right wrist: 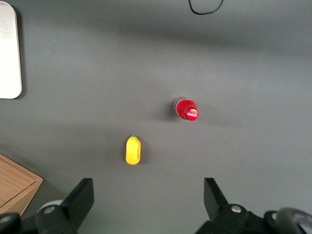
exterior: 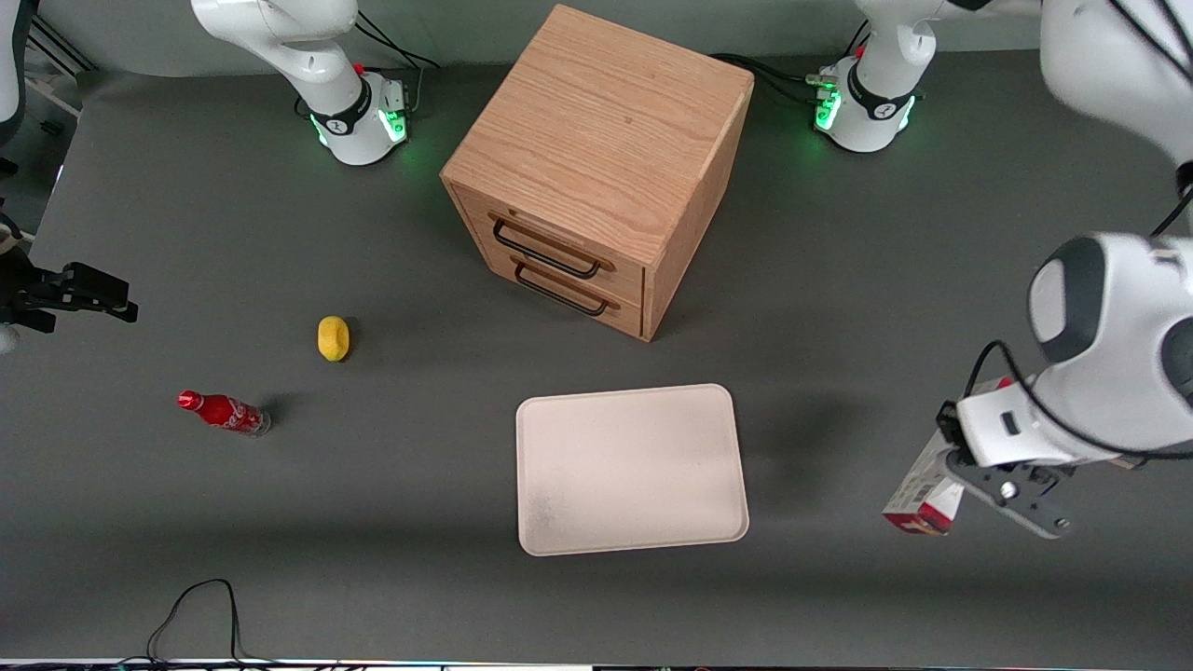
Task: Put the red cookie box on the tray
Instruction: 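Carry the upright cookie box with the left gripper over the tray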
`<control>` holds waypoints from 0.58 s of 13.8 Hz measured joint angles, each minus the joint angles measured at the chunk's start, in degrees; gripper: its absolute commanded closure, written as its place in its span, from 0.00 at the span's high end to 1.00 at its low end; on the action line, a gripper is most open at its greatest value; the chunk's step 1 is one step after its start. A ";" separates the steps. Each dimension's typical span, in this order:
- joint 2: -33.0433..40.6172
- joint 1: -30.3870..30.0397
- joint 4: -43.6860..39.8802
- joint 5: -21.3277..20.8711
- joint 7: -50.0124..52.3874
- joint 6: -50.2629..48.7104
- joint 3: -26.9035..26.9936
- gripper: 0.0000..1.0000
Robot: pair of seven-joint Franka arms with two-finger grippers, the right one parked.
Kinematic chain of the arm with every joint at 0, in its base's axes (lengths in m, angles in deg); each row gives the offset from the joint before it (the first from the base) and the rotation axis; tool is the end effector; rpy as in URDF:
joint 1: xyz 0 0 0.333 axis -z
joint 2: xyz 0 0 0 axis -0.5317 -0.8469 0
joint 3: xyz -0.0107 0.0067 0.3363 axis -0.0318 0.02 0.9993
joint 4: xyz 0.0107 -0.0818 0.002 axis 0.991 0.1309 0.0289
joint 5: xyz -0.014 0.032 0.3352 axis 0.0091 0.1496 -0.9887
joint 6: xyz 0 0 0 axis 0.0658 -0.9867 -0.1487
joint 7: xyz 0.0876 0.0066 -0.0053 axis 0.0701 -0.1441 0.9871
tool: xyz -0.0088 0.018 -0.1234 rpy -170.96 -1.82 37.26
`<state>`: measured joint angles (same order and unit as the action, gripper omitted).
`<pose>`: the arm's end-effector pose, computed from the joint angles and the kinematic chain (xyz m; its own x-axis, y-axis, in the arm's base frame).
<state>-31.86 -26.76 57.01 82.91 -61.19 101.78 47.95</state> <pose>0.6576 -0.0763 0.5054 0.8121 -0.5835 -0.0053 -0.5833 -0.8115 -0.0358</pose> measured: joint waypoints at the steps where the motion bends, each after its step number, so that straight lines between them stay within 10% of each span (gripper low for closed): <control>1: 1.61 0.00 -0.95 0.00 0.00 -3.01 0.00 0.00; 8: 3.80 2.98 -2.65 0.49 18.01 -6.93 -0.99 0.00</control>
<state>-28.06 -23.78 54.35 83.40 -43.18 94.84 46.96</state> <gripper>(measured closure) 0.969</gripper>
